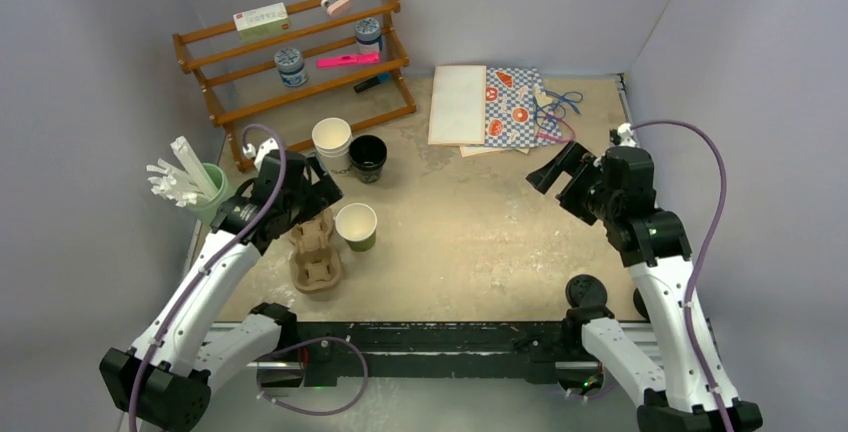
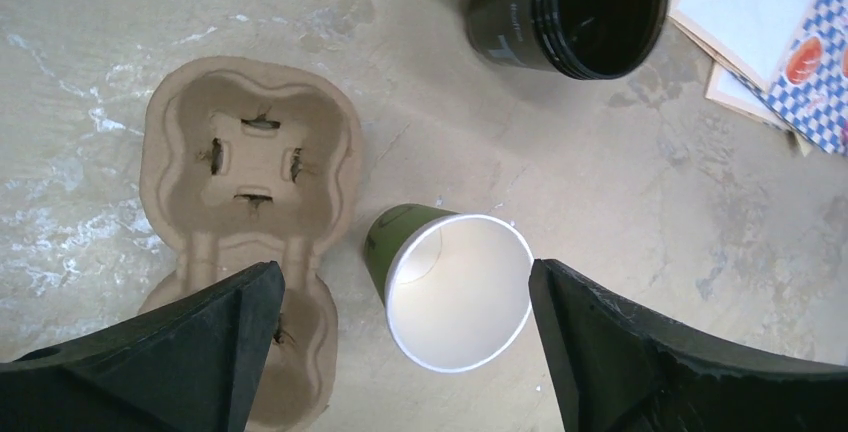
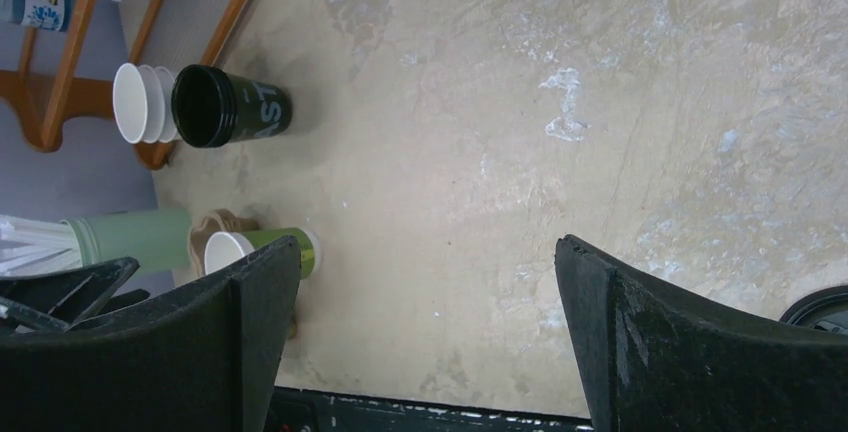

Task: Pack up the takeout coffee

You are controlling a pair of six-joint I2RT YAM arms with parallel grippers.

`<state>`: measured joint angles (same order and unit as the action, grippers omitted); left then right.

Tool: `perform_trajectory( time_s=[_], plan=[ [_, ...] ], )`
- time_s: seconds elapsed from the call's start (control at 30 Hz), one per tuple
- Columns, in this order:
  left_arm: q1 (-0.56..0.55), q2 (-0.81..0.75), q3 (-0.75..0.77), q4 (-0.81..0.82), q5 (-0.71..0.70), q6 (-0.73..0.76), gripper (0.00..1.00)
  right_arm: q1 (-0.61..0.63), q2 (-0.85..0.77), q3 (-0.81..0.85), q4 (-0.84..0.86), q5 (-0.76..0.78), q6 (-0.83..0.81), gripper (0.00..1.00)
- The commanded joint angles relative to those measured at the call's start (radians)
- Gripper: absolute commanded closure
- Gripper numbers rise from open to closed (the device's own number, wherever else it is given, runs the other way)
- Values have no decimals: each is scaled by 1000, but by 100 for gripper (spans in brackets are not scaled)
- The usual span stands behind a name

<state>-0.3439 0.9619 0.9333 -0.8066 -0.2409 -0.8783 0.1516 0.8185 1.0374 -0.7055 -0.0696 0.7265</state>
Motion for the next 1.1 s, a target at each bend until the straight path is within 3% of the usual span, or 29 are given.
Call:
perform_trajectory(
  time_s=[0.0,0.2,0.47,0.7,1.07],
  plan=[
    [-6,-74,32,81,53,106,0,0,42,1,27,4,50,1],
    [-6,-100,30,194,206,287,0,1,176,-8,176,-84,88,2],
    [-6,-13,83,254,394,371,2,1,484,139,396,-69,81,9],
    [-6,0,114,248,439,445,3,-65,736,310,506,-48,4,25],
    [-6,10,133,209,458,521,4,-176,1138,550,517,-73,-121,43]
  ],
)
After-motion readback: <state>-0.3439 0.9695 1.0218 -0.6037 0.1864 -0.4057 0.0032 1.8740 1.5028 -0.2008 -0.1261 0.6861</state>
